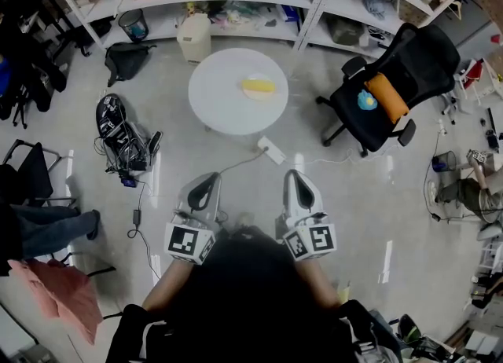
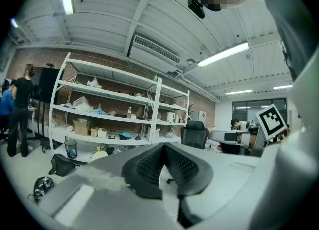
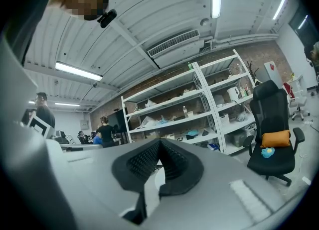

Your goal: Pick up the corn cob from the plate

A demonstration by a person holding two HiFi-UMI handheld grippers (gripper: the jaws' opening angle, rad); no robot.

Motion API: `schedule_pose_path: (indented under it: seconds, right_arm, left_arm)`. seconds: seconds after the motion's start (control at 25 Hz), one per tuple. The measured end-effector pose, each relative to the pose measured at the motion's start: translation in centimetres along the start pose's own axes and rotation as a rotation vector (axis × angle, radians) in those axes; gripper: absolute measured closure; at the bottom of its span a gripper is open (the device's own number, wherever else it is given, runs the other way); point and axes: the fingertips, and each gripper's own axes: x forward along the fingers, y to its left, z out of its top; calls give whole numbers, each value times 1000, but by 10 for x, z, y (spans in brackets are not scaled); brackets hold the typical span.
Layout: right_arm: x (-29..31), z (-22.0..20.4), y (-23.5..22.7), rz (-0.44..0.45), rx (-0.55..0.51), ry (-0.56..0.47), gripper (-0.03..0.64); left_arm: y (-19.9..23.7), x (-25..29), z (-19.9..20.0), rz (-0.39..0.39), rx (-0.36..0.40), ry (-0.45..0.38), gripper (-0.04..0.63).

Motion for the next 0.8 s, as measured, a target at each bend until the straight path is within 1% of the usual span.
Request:
schedule_pose_path:
  seconds: [0.12, 0.28, 0.4, 0.6, 0.8]
  right_arm:
    - [-2, 2, -8, 17, 8, 2, 609]
    - [0, 5, -18, 40, 14, -10, 609]
    - [4, 3, -23, 48, 22, -5, 609]
    - [17, 2, -25, 45, 39, 4, 609]
    - [38, 2, -31, 36, 23, 5, 609]
  left_arm:
    - [-3, 5, -2, 30, 0, 5, 592]
    - [-6, 8, -1, 57, 20, 6, 592]
    - [-8, 9, -2, 69, 18, 11, 592]
    - [-2, 25, -3, 53, 13, 20, 592]
    - [11, 50, -4, 23, 11, 14, 592]
